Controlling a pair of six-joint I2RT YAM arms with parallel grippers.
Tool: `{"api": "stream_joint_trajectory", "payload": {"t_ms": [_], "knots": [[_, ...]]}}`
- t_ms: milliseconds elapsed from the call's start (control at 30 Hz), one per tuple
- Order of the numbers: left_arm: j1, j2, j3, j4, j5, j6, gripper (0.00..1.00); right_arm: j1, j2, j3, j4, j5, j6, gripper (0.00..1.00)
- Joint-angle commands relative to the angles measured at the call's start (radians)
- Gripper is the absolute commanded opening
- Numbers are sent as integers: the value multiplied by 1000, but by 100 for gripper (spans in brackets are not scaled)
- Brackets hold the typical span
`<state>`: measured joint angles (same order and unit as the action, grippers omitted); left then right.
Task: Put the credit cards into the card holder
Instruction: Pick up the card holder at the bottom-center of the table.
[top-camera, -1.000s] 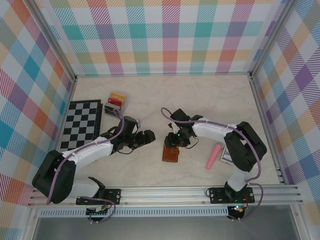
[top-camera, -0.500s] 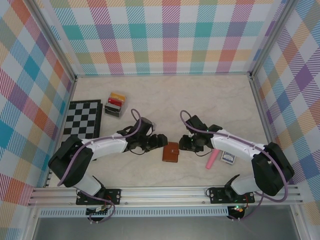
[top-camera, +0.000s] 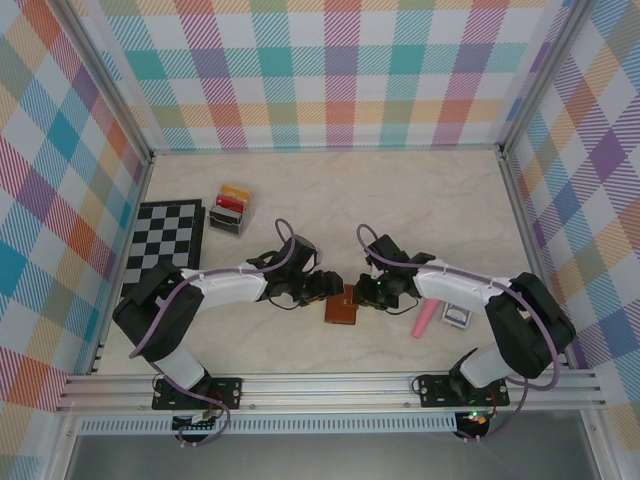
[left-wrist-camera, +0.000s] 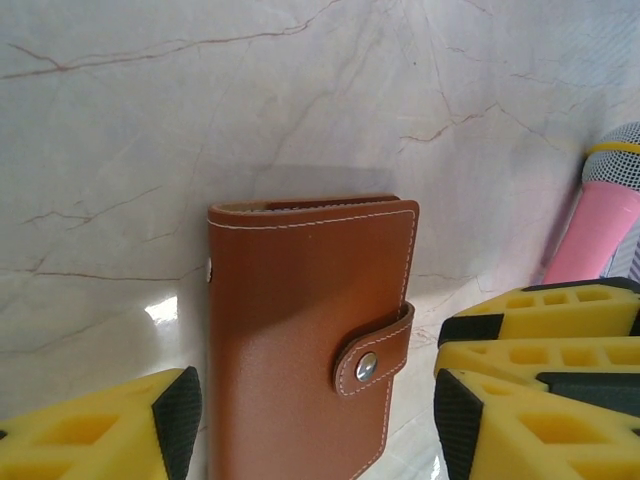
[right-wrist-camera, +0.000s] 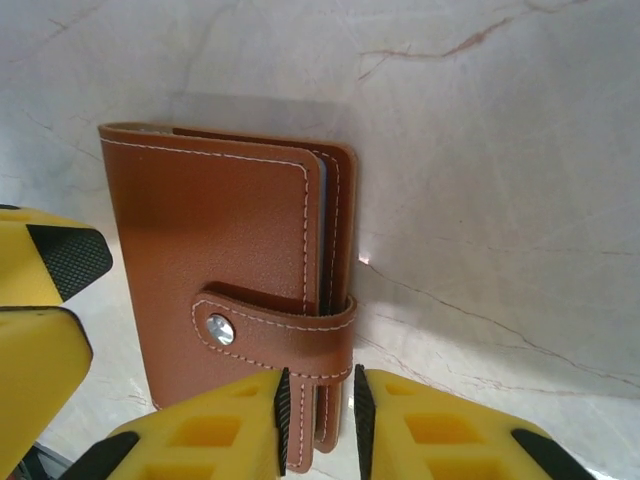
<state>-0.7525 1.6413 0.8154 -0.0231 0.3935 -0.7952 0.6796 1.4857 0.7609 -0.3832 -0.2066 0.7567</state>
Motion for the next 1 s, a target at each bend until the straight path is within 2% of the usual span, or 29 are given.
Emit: {"api": "stream_joint_trajectory", "payload": {"t_ms": [0,100,300,400,767,967], "knots": [[-16,16,10,-10,-14,-4,63,-1,26,10,47,-48,27,25],[-17,28,8,-6,-14,-7,61,-2,45,-9,81,-66,51,25],[-18,65,9,15,-6,-9,55,-1,76,-7,42,-17,47,24],[-18,75,7,33,8,-16,46,-2,92,-8,34,-10,47,23],[-22,-35,-44,98,7,-17,27,-1,93,24,-20,44,41,24],[-22,-75,-87,164,-8,-47,12,4,60,51,-63,91,36,26]]}}
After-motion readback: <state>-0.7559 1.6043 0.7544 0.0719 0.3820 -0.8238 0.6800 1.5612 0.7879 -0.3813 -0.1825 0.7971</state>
